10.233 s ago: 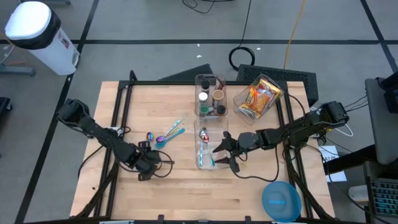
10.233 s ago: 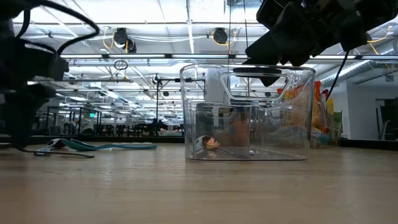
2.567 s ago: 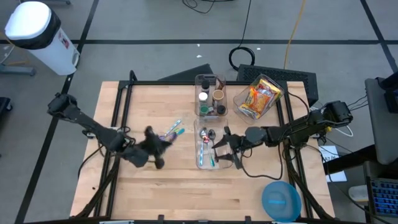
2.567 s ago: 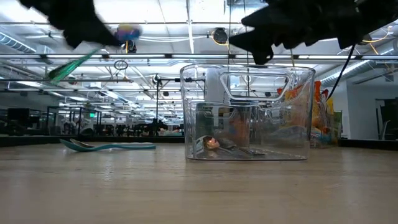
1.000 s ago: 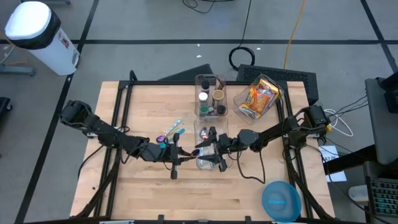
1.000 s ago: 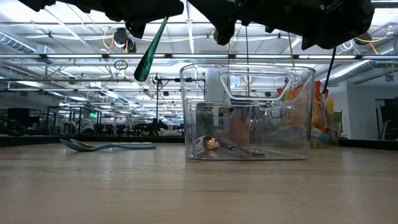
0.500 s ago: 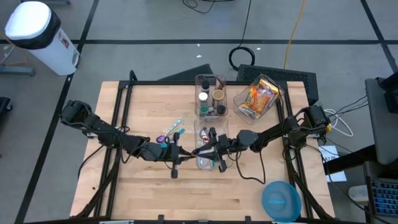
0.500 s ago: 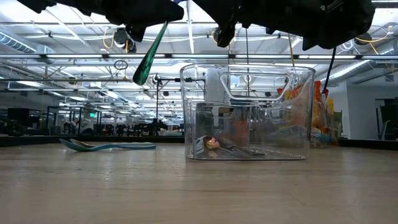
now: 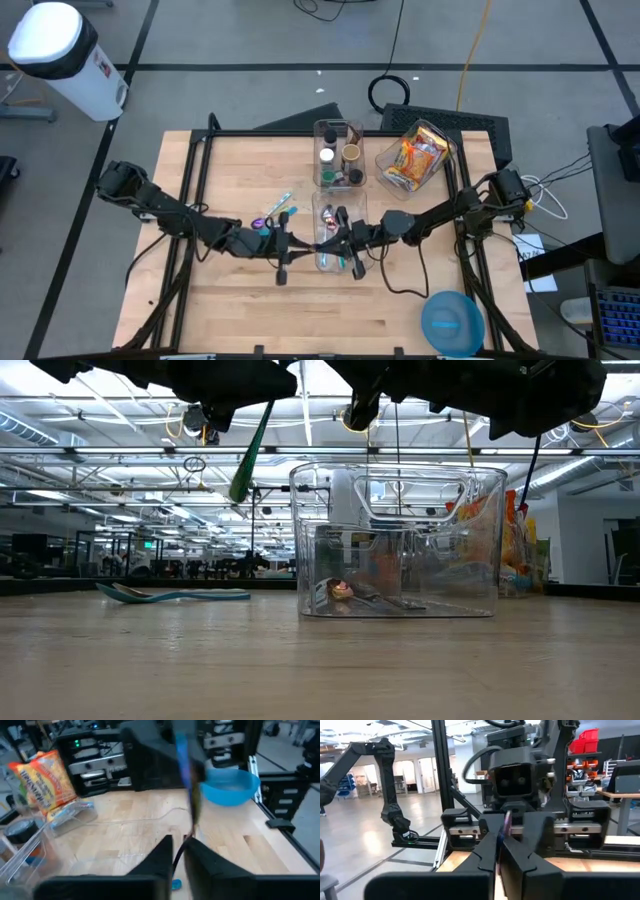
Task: Pick & Place Food Item
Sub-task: Put the bottom rainbow spoon into the bottom transparent bin
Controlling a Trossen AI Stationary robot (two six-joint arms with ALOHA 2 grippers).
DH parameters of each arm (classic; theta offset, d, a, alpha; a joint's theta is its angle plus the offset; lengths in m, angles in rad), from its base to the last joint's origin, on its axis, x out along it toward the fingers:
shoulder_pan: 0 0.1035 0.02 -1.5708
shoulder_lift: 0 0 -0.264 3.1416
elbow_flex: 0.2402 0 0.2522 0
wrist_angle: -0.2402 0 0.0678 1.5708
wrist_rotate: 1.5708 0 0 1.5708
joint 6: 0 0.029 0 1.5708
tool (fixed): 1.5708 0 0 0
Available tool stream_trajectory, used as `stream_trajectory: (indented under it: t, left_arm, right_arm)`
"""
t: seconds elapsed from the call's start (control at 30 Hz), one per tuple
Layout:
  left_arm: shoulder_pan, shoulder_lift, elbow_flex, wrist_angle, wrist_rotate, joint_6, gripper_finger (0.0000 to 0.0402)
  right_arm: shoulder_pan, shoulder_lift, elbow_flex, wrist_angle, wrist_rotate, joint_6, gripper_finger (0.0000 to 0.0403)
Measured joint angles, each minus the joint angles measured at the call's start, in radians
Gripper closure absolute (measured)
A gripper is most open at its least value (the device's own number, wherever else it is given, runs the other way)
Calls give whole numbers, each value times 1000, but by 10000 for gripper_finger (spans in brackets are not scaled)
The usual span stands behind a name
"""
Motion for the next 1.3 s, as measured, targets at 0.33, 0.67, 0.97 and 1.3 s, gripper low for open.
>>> stream_trajectory:
  t: [0.33, 0.67, 0.97, 1.3]
  left_arm:
    - [-83, -92, 0, 0, -4, 7, 143]
    - [-152, -190, 0, -104, -2, 24, 51]
    - [-113, -174, 0, -116, -28, -9, 46]
    - [-84, -174, 0, -178, -28, -81, 46]
  right_arm:
    - [15, -121, -31, -58, -78, -46, 402]
    - [145, -448, -267, -233, 246, -416, 403]
    - [33, -520, -328, -551, 321, -161, 403]
    - [-71, -448, -321, -617, 129, -74, 403]
